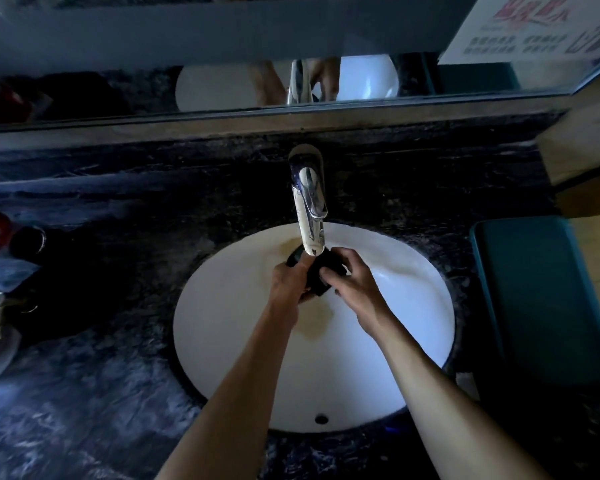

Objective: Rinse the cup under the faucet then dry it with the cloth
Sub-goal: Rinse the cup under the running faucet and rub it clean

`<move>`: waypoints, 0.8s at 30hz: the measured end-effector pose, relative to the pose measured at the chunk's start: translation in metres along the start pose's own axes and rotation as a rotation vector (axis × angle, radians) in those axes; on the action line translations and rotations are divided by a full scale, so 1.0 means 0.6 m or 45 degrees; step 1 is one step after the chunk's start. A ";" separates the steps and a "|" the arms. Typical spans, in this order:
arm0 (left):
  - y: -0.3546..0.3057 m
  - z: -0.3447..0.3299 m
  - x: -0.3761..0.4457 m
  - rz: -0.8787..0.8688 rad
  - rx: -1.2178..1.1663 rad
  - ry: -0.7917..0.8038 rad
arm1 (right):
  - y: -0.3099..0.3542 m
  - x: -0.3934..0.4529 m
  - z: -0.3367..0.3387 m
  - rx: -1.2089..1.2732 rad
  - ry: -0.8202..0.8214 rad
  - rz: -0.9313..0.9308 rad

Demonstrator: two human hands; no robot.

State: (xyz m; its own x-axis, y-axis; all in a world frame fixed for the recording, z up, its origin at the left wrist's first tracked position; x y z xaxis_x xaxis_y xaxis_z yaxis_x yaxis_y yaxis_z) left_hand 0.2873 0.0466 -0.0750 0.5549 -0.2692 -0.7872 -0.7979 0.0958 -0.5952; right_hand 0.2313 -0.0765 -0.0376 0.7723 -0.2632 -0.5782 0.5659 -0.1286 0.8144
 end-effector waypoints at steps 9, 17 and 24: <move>-0.018 -0.006 0.011 -0.086 -0.281 0.093 | 0.033 0.013 -0.013 -0.007 0.109 0.009; -0.024 -0.001 0.014 -0.208 -0.409 -0.215 | 0.028 0.028 -0.029 -0.216 0.000 -0.149; -0.026 -0.007 0.035 -0.213 -0.307 -0.062 | 0.024 0.038 -0.041 -0.145 -0.108 -0.090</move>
State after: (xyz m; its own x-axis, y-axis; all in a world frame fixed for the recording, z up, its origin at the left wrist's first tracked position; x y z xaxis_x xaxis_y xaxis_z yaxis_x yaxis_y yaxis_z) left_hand 0.3104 0.0354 -0.0812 0.6895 -0.2149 -0.6917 -0.7240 -0.1780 -0.6664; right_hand 0.2640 -0.0607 -0.0402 0.7049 -0.3379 -0.6236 0.6507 -0.0418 0.7582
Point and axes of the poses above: each hand's wrist, its own x-axis towards the middle knuckle, its own z-axis out of the back of the hand, y = z × x, the point moved 6 cm from there along x, towards the middle knuckle, and after that the axes turned 6 degrees about y, right-handed, at the moved point
